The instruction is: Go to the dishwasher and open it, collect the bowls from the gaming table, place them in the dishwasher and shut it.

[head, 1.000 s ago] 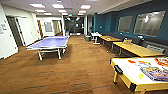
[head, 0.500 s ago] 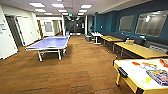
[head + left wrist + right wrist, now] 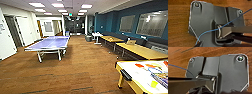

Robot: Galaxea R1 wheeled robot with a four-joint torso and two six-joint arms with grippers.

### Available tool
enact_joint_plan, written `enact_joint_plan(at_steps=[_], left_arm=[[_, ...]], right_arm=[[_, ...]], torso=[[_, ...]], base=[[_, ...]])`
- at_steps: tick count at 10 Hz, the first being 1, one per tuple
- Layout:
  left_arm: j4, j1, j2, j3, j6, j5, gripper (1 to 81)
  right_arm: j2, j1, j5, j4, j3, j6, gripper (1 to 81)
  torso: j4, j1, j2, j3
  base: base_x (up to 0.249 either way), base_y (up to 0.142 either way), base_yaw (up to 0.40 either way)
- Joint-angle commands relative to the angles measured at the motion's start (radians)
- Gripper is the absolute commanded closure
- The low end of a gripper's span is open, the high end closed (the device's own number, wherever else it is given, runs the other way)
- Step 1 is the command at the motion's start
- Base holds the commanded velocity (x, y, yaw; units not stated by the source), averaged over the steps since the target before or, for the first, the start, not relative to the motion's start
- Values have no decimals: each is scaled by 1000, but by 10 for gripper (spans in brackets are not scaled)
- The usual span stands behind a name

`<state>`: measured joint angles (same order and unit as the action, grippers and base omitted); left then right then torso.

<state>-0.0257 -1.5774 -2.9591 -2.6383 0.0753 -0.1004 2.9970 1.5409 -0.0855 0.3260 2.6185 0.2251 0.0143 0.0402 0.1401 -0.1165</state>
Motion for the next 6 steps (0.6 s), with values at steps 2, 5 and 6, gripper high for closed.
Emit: enact_joint_plan(at_steps=[2,5,6], left_arm=[[3,38,1,3,-6,54,10],[1,37,1,3,-6,54,10],[1,38,1,3,-6,54,10]], right_arm=[[-7,-49,40,12,-8,-3,10],[-5,-49,40,10,-8,-3,10],[-4,-47,40,10,-8,-3,10]], torso=[[0,0,0,0],[0,0,0,0],[0,0,0,0]], base=[[145,0,0],[145,0,0],[145,0,0]])
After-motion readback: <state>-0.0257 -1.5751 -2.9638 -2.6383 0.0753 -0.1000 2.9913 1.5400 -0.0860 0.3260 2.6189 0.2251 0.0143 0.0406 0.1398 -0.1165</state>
